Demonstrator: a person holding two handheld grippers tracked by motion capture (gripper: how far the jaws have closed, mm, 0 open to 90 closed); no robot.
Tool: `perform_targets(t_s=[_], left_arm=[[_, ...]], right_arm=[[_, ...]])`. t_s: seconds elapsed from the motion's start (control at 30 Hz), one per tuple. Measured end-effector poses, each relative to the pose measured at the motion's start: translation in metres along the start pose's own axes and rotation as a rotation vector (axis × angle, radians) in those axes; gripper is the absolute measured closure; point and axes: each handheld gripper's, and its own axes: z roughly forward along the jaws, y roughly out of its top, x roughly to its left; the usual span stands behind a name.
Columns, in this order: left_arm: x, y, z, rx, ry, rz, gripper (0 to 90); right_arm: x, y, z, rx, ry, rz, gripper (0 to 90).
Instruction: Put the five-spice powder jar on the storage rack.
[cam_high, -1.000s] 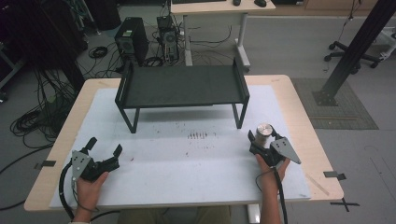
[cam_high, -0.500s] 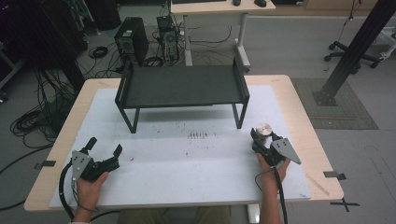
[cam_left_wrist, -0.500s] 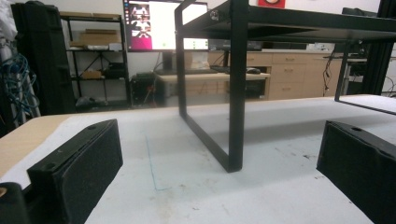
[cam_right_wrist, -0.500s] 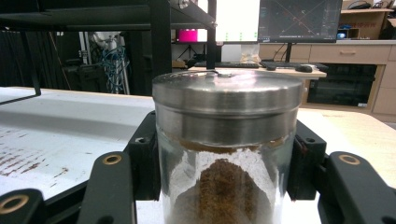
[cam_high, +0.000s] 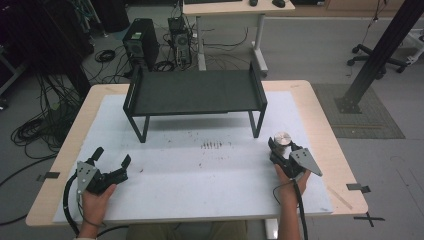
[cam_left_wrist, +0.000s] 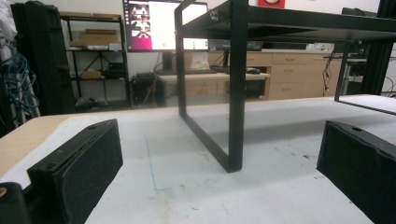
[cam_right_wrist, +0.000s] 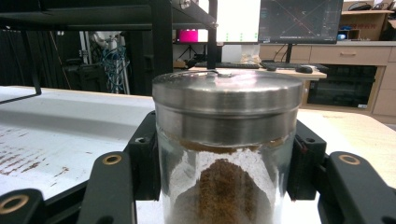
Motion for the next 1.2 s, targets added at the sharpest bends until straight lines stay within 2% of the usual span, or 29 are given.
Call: perform_targets(t_s=[1.2], left_arm=[[-0.0001, 0.0, 0.0, -0.003, 0.0, -0.001, 0.4]], right_arm=[[-0.0002, 0.0, 0.0, 0.0, 0.001, 0.001, 42.9]])
